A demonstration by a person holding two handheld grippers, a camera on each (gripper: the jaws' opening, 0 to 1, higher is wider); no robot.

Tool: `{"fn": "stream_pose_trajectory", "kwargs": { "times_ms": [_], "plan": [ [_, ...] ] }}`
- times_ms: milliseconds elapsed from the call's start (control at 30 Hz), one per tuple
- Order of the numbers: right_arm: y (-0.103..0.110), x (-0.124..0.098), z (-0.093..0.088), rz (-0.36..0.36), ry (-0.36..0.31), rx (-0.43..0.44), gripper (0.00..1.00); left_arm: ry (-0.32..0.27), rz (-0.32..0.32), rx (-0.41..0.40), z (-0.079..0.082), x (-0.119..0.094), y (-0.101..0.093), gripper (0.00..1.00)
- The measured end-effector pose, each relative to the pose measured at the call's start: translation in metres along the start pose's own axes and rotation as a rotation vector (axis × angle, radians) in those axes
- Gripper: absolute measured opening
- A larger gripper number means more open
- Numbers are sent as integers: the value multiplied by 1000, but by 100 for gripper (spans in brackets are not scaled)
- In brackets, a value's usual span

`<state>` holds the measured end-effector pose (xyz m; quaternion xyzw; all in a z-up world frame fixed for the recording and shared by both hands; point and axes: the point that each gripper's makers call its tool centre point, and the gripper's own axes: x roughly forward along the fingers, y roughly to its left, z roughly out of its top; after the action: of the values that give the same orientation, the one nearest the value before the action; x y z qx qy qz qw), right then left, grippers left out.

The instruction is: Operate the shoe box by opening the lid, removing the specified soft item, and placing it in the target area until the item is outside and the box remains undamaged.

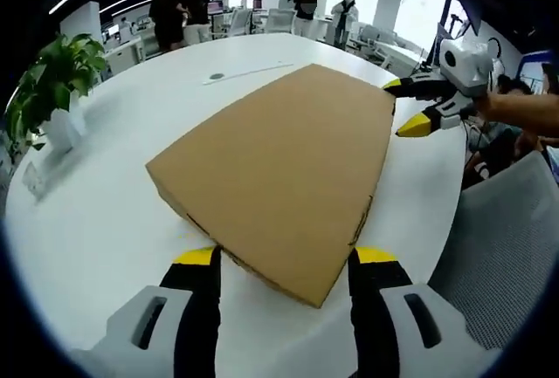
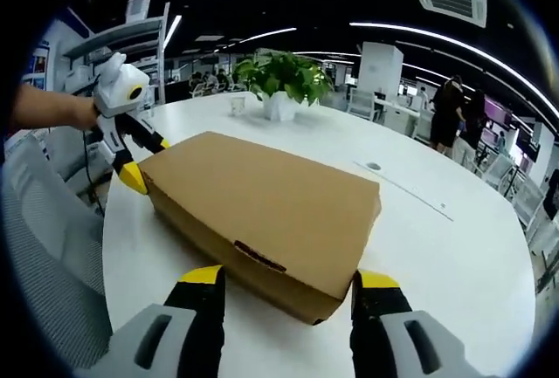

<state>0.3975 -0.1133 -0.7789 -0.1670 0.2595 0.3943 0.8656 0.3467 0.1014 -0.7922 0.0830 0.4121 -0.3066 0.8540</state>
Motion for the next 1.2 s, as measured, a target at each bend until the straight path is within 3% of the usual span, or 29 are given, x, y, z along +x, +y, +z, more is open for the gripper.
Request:
{"fn": "stream_pose_trajectory", "kwargs": {
  "times_ms": [900,1200],
  "plan": [
    [47,11,16,41,-1,-3,44,56,-54,134,-11,-17,58,61],
    [66,13,21,50,-6,9,38,96,-54,127,-18,-17,75,61]
  ]
}}
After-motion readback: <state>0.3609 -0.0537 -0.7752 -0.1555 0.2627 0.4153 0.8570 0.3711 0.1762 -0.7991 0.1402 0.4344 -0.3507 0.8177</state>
